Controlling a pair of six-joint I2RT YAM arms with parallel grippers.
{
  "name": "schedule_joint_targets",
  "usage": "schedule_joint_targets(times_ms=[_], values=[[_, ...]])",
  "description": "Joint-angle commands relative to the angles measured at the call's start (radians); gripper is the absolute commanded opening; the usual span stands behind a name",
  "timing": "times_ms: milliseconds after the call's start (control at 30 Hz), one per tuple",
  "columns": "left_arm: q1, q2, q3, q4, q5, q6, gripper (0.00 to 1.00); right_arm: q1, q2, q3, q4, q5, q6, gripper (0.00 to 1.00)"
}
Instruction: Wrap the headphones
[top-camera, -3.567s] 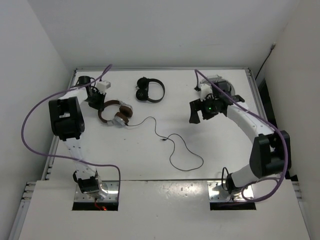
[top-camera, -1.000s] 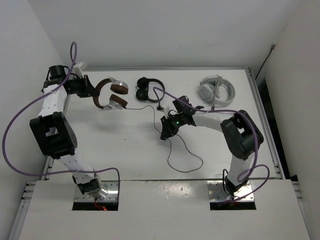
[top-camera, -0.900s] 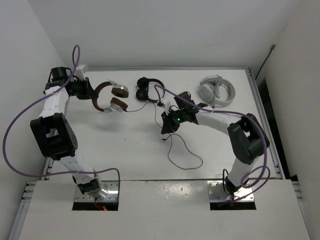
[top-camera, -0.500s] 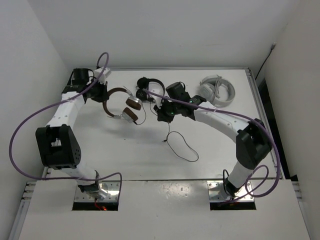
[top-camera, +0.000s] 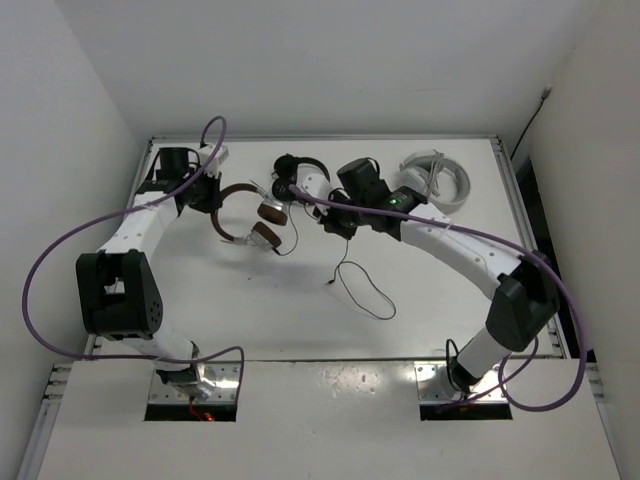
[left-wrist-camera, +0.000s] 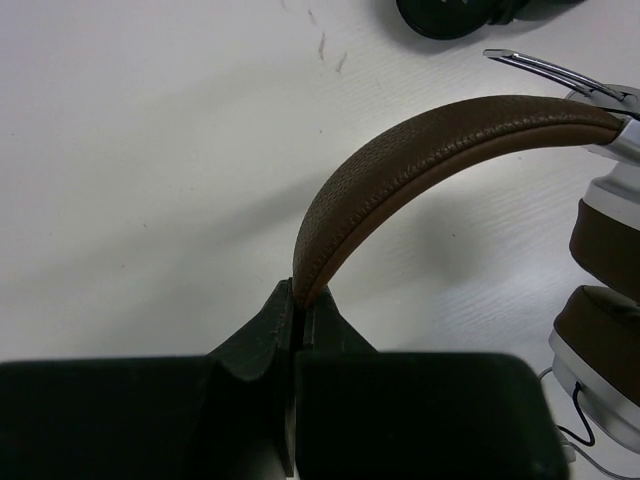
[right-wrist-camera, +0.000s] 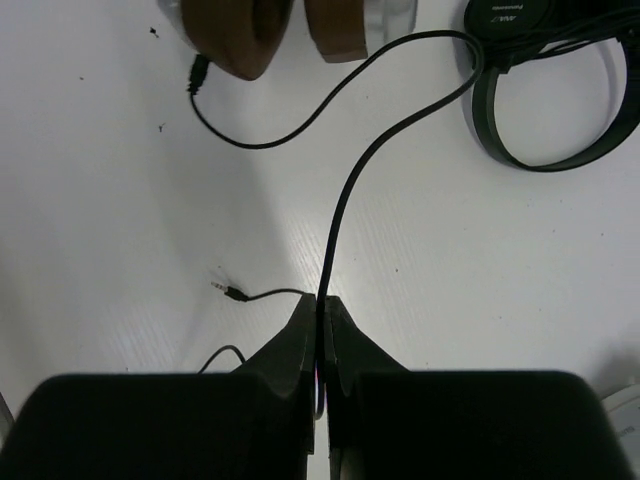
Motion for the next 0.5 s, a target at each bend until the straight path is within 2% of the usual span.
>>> schedule_joint_targets(times_ms=[0, 200, 467], values=[[-0.007, 0.002, 0.007, 0.086, -0.019, -0.072, 0.00, -0.006, -0.063, 0.007, -0.028, -0.025, -0.030, 0.00], [-0.007, 0.048, 0.032, 0.098, -0.043, -0.111, 0.00, -0.015, -0.086, 0.041, -0.092, -0.091, -0.073, 0.00], [-0.057, 0.077, 0.032, 0.075, -0.004, -0.063, 0.00, 0.036, -0.064, 0.121, -0.111, -0.068, -0.108, 0.00]])
